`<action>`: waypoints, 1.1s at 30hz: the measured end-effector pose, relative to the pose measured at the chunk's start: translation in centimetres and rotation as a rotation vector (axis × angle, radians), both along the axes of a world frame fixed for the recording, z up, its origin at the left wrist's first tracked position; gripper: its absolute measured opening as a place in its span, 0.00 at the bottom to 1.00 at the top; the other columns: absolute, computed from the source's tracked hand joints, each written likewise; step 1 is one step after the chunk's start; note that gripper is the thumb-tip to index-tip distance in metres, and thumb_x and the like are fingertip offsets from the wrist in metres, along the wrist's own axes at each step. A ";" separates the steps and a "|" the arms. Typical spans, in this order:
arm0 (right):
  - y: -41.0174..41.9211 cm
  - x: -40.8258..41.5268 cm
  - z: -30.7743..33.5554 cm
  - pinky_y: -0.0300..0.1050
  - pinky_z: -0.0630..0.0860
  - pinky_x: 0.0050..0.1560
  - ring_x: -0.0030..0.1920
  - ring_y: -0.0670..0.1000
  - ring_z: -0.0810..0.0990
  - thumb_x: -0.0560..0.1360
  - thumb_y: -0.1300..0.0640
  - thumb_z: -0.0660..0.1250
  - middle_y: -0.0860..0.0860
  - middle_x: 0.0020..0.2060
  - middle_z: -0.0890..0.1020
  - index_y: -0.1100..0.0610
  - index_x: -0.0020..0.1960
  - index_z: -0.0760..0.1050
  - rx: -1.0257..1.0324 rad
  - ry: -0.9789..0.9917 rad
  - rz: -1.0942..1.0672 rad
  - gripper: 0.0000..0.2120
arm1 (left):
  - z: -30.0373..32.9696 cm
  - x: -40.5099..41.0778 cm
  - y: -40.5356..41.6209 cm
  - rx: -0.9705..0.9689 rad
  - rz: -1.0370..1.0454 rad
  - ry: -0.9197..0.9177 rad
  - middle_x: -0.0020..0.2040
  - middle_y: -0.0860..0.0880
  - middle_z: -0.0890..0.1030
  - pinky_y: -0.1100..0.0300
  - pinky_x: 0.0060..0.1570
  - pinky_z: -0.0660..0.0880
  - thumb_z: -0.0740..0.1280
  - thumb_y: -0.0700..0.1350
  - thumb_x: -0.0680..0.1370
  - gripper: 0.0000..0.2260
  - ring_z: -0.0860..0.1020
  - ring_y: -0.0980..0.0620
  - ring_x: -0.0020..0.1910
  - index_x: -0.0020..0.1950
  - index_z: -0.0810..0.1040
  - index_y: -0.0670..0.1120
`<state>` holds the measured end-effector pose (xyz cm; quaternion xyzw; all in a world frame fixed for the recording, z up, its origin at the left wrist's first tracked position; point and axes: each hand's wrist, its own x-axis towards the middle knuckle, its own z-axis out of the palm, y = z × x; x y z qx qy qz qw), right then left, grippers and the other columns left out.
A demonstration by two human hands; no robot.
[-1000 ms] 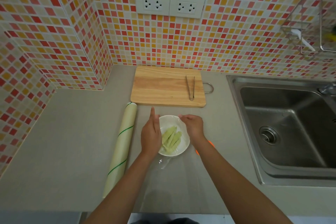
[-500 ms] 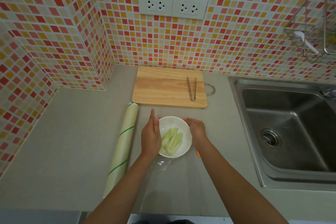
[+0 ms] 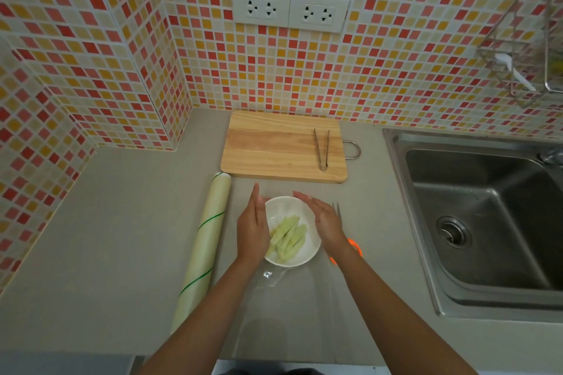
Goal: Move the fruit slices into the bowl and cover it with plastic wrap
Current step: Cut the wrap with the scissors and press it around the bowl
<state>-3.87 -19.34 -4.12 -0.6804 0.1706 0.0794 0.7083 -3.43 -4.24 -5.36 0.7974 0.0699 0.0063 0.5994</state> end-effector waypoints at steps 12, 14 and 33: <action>1.0 -1.5 -1.3 0.41 0.77 0.53 0.51 0.49 0.82 0.81 0.60 0.57 0.50 0.48 0.84 0.54 0.52 0.81 -0.107 -0.102 -0.254 0.13 | -0.2 2.4 0.3 0.016 0.015 0.046 0.49 0.51 0.82 0.59 0.55 0.73 0.52 0.52 0.83 0.19 0.79 0.55 0.51 0.60 0.79 0.45; 1.2 -1.9 -1.4 0.37 0.78 0.50 0.49 0.47 0.81 0.81 0.61 0.57 0.49 0.46 0.84 0.55 0.52 0.81 -0.090 -0.116 -0.314 0.13 | -0.7 2.5 0.7 0.113 0.074 0.086 0.43 0.46 0.82 0.53 0.46 0.74 0.53 0.52 0.83 0.20 0.78 0.47 0.45 0.47 0.81 0.42; 0.4 -3.4 -1.9 0.46 0.78 0.55 0.52 0.50 0.82 0.81 0.60 0.59 0.51 0.49 0.84 0.58 0.56 0.81 0.016 -0.103 -0.375 0.12 | -1.6 2.5 1.0 0.167 -0.127 0.450 0.41 0.44 0.78 0.55 0.43 0.69 0.50 0.61 0.81 0.27 0.76 0.44 0.43 0.38 0.75 0.41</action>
